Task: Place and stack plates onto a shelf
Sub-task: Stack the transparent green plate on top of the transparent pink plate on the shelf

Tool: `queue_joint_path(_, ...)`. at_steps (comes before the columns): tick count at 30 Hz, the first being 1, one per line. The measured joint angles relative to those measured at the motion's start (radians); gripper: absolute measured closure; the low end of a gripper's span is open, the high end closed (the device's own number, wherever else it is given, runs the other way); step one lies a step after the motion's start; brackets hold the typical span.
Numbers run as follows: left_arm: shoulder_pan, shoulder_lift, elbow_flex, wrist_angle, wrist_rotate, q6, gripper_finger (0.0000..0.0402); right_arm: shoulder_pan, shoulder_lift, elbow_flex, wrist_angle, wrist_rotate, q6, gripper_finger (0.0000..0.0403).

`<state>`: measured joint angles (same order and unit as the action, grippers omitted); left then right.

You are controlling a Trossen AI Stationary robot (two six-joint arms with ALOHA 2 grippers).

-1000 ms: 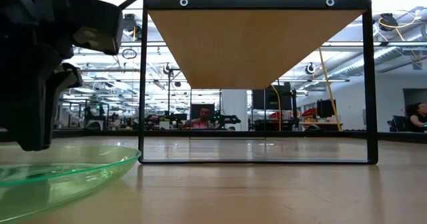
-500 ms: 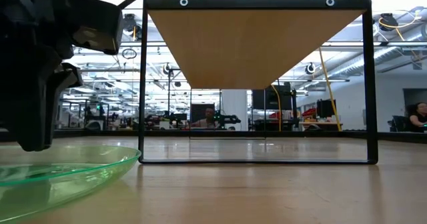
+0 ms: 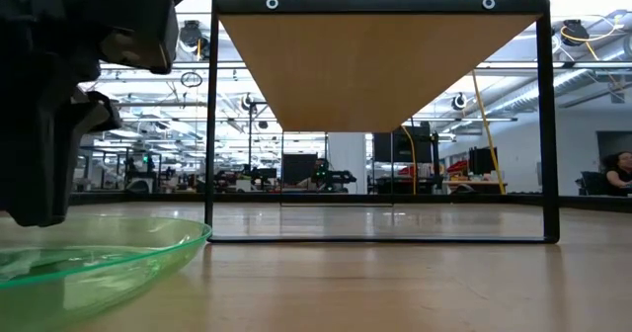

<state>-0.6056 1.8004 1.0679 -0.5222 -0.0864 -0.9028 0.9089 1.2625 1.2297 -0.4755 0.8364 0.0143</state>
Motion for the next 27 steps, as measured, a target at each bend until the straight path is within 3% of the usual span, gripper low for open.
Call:
queue_joint_path(11, 0.000, -0.009, -0.106, 0.106, 0.005, -0.072, 0.0326, 0.000, 0.000, 0.000, 0.000, 0.000, 0.000, 0.0296)
queue_joint_path(27, -0.001, -0.005, -0.112, 0.135, 0.007, -0.078, 0.0326, 0.000, 0.000, 0.000, 0.000, 0.000, -0.004, 0.0296)
